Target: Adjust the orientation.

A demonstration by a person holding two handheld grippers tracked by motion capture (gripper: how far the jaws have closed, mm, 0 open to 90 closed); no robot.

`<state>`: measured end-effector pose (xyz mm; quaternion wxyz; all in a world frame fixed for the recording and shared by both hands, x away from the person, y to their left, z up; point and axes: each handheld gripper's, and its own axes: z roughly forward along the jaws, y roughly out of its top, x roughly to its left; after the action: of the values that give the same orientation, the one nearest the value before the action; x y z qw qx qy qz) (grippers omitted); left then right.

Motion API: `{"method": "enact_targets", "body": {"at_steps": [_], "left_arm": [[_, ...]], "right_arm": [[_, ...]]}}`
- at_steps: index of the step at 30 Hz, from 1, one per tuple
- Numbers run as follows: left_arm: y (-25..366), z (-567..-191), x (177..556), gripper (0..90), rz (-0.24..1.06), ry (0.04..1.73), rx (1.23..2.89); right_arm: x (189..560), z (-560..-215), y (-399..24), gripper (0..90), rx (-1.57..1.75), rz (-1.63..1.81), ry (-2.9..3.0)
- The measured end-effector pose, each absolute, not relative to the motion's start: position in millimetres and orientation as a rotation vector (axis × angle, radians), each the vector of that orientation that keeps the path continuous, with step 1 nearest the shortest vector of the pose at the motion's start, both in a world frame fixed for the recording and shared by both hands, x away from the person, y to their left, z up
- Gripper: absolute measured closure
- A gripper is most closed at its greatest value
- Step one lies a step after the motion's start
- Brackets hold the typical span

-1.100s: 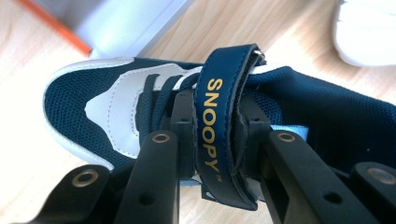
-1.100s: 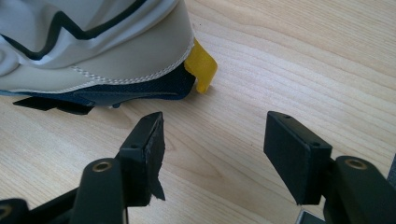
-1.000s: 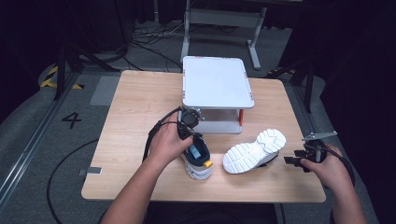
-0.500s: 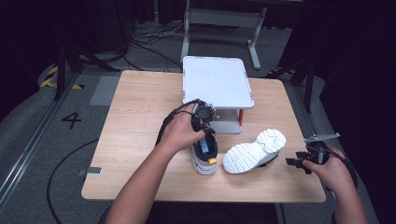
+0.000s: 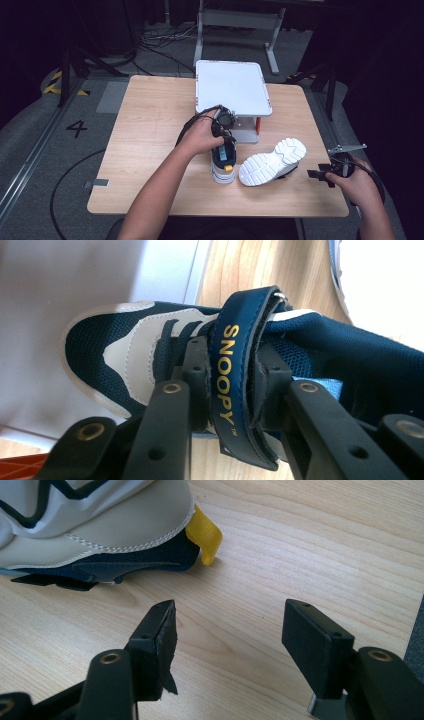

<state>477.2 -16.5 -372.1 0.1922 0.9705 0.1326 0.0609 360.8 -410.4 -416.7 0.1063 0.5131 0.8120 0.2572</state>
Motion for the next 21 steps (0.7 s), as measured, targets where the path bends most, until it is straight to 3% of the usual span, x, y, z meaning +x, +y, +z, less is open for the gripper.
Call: {"method": "enact_targets", "body": {"at_steps": [2,7,10,15,18,21], "left_arm": [[-14.8,-369.1,473.7,52.4,0.194,0.462,2.706],[-10.9,-359.2,457.4,38.1,0.234,0.543,2.664],[-5.6,-346.0,442.4,40.1,0.267,0.621,2.629],[-4.9,-330.0,399.9,51.1,0.182,0.626,2.618],[-11.1,-335.2,382.2,51.1,0.140,0.576,2.643],[-21.2,-351.4,376.6,45.2,0.138,0.556,2.710]], "right_arm": [[360.9,-416.5,-409.9,39.4,1.511,0.756,2.392],[362.4,-416.0,-407.0,39.2,1.504,0.755,2.399],[363.5,-415.1,-403.2,39.2,1.493,0.763,2.407],[366.2,-414.1,-401.6,39.2,1.485,0.765,2.410],[367.5,-413.9,-399.9,39.1,1.481,0.763,2.413],[368.7,-413.4,-397.8,39.1,1.469,0.768,2.420]]}}
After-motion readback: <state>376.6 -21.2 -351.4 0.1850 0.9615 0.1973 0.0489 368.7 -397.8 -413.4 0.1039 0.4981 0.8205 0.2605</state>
